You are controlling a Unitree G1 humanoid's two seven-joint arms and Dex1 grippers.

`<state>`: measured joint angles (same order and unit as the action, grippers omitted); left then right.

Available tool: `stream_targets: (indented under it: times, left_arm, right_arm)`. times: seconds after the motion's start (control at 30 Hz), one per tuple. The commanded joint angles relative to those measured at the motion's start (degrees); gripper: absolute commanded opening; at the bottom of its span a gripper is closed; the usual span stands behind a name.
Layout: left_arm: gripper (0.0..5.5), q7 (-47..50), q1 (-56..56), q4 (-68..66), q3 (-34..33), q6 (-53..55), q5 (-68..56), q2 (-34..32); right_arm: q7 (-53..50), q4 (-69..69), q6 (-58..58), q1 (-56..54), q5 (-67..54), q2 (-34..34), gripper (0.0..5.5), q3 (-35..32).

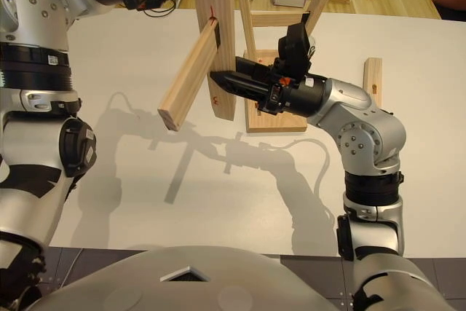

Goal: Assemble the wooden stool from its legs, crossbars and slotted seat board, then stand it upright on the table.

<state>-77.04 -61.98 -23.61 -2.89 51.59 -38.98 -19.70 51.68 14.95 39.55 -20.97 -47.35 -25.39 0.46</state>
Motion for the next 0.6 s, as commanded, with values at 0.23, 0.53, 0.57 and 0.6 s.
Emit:
stream_targets:
  times: [0.23, 0.53, 0.57, 0.6]
  left_arm:
    - [1.06, 0.9, -0.2, 0.8, 0.5, -0.9, -0.3, 0.1]
    - [1.04, 2.5, -0.8, 0.3, -1.3, -1.3, -1.1, -0.2]
    - [1.04, 3.0, -0.5, 0.4, -1.6, -1.3, -1.2, -0.3]
    - [1.04, 3.3, -0.3, 0.6, -1.8, -1.4, -1.2, -0.4]
  right_arm:
    - [-0.5, 0.4, -1.0, -0.2, 0.8, 0.6, 1.02, -0.2]
    - [-1.0, -1.2, -4.3, 0.5, 5.2, 0.5, 1.95, 0.5]
    - [-1.1, -1.5, -4.5, 0.7, 5.6, 0.5, 2.15, 0.2]
    - [-1.2, -1.7, -4.8, 0.8, 5.8, 0.5, 2.28, 0.0]
